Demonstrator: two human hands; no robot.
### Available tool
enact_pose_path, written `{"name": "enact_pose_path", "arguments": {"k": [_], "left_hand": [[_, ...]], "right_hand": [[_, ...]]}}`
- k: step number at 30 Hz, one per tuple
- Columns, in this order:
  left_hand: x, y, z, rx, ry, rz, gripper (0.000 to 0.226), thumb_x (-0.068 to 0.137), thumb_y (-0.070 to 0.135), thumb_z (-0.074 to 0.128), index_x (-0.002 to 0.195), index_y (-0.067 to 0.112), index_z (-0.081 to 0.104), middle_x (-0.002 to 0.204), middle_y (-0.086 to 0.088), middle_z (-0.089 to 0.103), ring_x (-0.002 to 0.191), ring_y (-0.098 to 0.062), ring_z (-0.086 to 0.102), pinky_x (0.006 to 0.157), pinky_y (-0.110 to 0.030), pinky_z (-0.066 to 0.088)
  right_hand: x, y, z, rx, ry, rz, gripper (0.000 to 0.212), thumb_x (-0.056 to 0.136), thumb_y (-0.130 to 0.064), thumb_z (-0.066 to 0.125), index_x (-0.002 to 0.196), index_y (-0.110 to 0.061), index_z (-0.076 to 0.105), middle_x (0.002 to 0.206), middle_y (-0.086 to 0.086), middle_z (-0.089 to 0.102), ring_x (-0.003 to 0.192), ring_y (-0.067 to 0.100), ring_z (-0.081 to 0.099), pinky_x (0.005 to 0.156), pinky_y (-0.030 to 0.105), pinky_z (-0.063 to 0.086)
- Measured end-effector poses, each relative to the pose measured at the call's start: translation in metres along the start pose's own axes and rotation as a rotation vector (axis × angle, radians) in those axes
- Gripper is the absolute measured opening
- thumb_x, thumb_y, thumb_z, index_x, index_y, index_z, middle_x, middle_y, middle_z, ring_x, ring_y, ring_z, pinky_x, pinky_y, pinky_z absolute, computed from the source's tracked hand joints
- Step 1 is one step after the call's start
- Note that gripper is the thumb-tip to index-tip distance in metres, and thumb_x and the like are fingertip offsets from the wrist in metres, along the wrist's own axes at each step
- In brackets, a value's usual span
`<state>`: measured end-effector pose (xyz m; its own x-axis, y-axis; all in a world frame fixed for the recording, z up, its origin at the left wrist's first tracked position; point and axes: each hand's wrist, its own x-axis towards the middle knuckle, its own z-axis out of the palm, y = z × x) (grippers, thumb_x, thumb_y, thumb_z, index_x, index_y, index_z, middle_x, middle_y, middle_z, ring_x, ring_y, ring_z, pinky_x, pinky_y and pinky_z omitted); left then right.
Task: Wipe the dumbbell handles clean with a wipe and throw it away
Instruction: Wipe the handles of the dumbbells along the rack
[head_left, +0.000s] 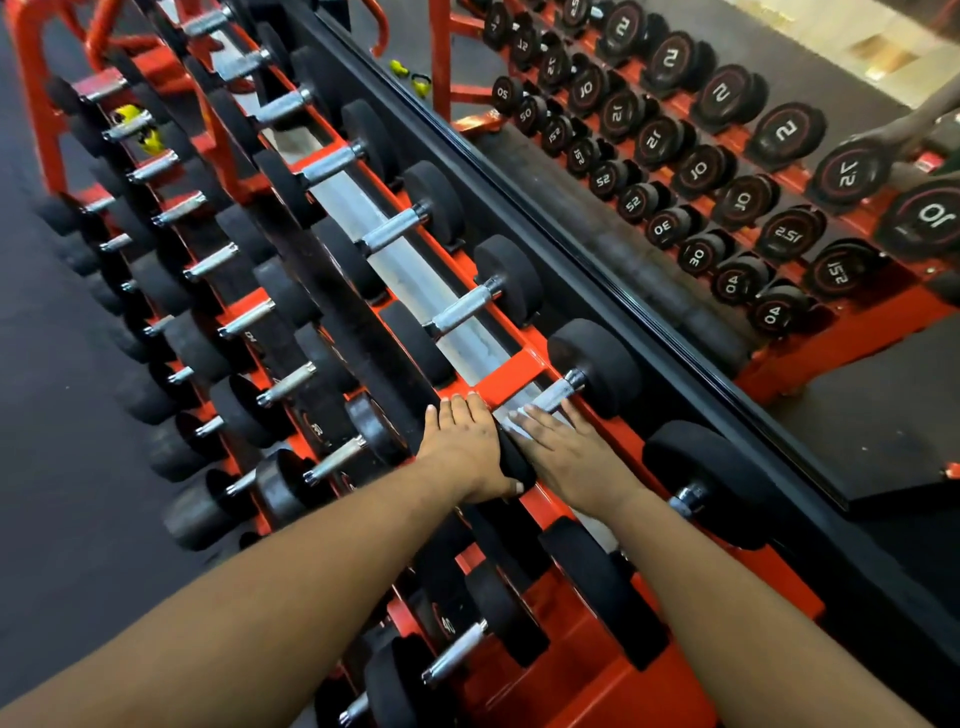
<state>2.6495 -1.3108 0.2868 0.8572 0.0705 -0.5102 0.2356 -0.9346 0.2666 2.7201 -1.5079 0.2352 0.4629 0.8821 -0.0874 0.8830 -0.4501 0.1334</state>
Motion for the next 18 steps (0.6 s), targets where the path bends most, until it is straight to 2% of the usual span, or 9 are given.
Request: {"name": "enact_pose_path", "arguments": {"k": [3, 6, 9, 12, 15, 18], "left_hand": [[0.000, -0.001, -0.001, -0.004, 0.017, -0.004, 0.140, 0.074, 0.072, 0.073, 0.157, -0.003, -0.010, 0.168, -0.024, -0.001, 0.156, -0.038, -0.001, 0.127, -0.053, 0.002], [-0.001, -0.002, 0.001, -0.014, 0.015, 0.001, 0.140, 0.074, 0.072, 0.073, 0.157, -0.003, -0.011, 0.168, -0.024, -0.003, 0.156, -0.038, -0.002, 0.127, -0.053, 0.002], [-0.001, 0.000, -0.001, 0.001, 0.000, -0.001, 0.140, 0.075, 0.073, 0.072, 0.157, -0.003, -0.012, 0.168, -0.024, -0.005, 0.156, -0.038, -0.003, 0.127, -0.053, 0.001], [-0.002, 0.000, -0.002, 0.008, -0.006, -0.008, 0.140, 0.075, 0.074, 0.071, 0.157, -0.004, -0.012, 0.168, -0.025, -0.005, 0.156, -0.038, -0.003, 0.127, -0.053, 0.001], [-0.004, 0.000, -0.003, 0.004, 0.009, -0.007, 0.140, 0.075, 0.074, 0.071, 0.157, -0.004, -0.011, 0.168, -0.024, -0.003, 0.156, -0.038, -0.002, 0.127, -0.053, 0.002], [-0.004, 0.000, -0.001, 0.005, 0.015, -0.004, 0.139, 0.075, 0.073, 0.072, 0.157, -0.004, -0.010, 0.167, -0.025, -0.002, 0.156, -0.039, -0.001, 0.127, -0.053, 0.002]], "right_hand": [[0.024, -0.004, -0.006, 0.046, -0.027, 0.058, 0.051, 0.100, -0.029, 0.045, 0.150, -0.020, 0.043, 0.153, -0.003, 0.047, 0.147, 0.017, 0.035, 0.121, 0.060, 0.017], [0.017, 0.004, -0.009, -0.038, 0.003, 0.057, 0.050, 0.100, -0.031, 0.044, 0.148, -0.020, 0.046, 0.152, 0.000, 0.048, 0.145, 0.020, 0.039, 0.117, 0.059, 0.027], [0.008, 0.018, -0.014, -0.173, -0.013, 0.269, 0.057, 0.097, -0.023, 0.046, 0.152, -0.012, 0.039, 0.156, 0.013, 0.042, 0.147, 0.030, 0.035, 0.118, 0.049, 0.032], [0.024, 0.009, -0.018, -0.243, -0.083, 0.422, 0.056, 0.097, -0.015, 0.033, 0.153, -0.006, 0.035, 0.155, 0.019, 0.040, 0.148, 0.033, 0.032, 0.118, 0.044, 0.030], [0.025, 0.001, -0.017, -0.218, -0.059, 0.441, 0.056, 0.095, -0.016, 0.034, 0.151, -0.009, 0.038, 0.153, 0.016, 0.043, 0.146, 0.032, 0.035, 0.117, 0.047, 0.030], [0.006, -0.002, -0.017, -0.235, -0.060, 0.340, 0.059, 0.094, -0.019, 0.029, 0.152, -0.015, 0.037, 0.155, 0.009, 0.043, 0.146, 0.027, 0.036, 0.117, 0.052, 0.026]]}}
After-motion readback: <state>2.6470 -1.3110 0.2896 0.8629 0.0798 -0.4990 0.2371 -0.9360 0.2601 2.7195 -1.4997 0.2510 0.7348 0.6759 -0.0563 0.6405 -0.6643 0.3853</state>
